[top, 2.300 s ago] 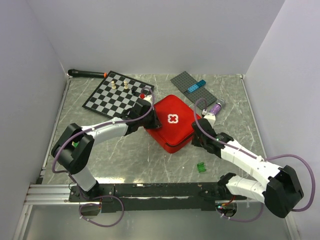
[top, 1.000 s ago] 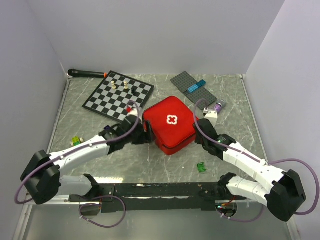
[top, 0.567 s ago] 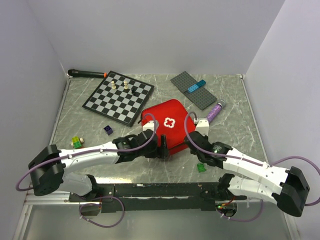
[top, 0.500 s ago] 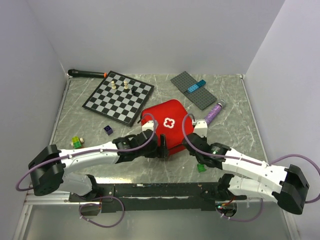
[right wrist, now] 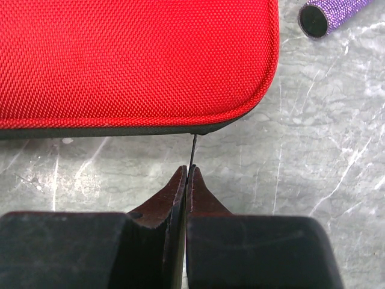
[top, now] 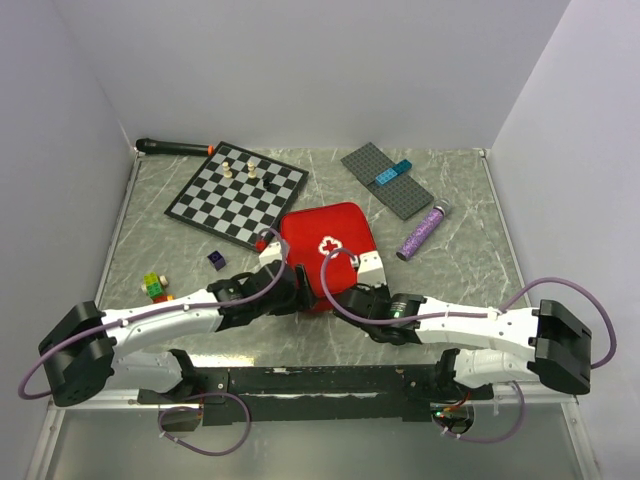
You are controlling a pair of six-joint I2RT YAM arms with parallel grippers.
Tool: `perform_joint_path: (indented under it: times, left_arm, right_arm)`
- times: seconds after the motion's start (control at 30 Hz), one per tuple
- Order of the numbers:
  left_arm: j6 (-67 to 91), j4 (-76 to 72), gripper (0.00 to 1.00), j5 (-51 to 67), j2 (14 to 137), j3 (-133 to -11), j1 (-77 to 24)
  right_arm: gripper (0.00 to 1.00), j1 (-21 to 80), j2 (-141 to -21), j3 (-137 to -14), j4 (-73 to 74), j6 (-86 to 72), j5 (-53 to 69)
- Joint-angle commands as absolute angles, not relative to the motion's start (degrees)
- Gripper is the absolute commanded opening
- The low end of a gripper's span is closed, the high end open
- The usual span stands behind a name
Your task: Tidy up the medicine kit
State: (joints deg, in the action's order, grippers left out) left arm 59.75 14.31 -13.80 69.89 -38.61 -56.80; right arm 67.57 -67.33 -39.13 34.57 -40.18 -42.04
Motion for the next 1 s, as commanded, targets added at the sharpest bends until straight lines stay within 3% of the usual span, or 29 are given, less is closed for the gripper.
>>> perform_joint_path:
  times: [0.0, 0.13, 0.33, 0.53, 0.8, 0.9, 0.93, 0.97]
  left_arm:
    - [61.52, 15.02, 0.73, -16.79, 69.7, -37.18, -54.85]
    - [61.52, 16.08, 0.74, -17.05, 67.95, -36.3, -52.12]
    - [61.17, 15.03, 0.87, -17.14, 57.49, -35.51, -52.03]
    - [60.38, 14.51, 0.85, -17.32, 60.45, -35.95, -51.42]
    - [59.68, 12.39, 0.58, -15.73, 67.23, -34.98, -48.26]
    - [57.93, 14.14, 0.28, -16.17, 68.64, -34.89, -46.59]
    - [57.14, 14.67, 0.1, -16.35, 69.25, -34.98, -46.06]
    - [56.52, 15.03, 0.01, -16.26, 69.69, -34.98, -45.53]
  right_arm:
    - [0.0, 69.08, -68.03, -41.66, 30.85, -39.73, -39.9]
    - [0.0, 69.52, -68.38, -41.75, 29.88, -38.32, -39.02]
    - [0.0, 69.96, -69.87, -42.45, 29.01, -37.44, -38.32]
    - [0.0, 69.96, -71.1, -43.15, 28.56, -36.65, -37.97]
    - [0.0, 69.96, -70.14, -42.36, 28.83, -35.95, -38.23]
    - [0.0, 69.52, -69.35, -42.01, 29.96, -35.51, -39.11]
    - [0.0, 68.91, -68.91, -41.84, 30.67, -35.51, -39.46]
    - [0.0, 67.86, -68.56, -41.49, 31.11, -35.33, -39.2]
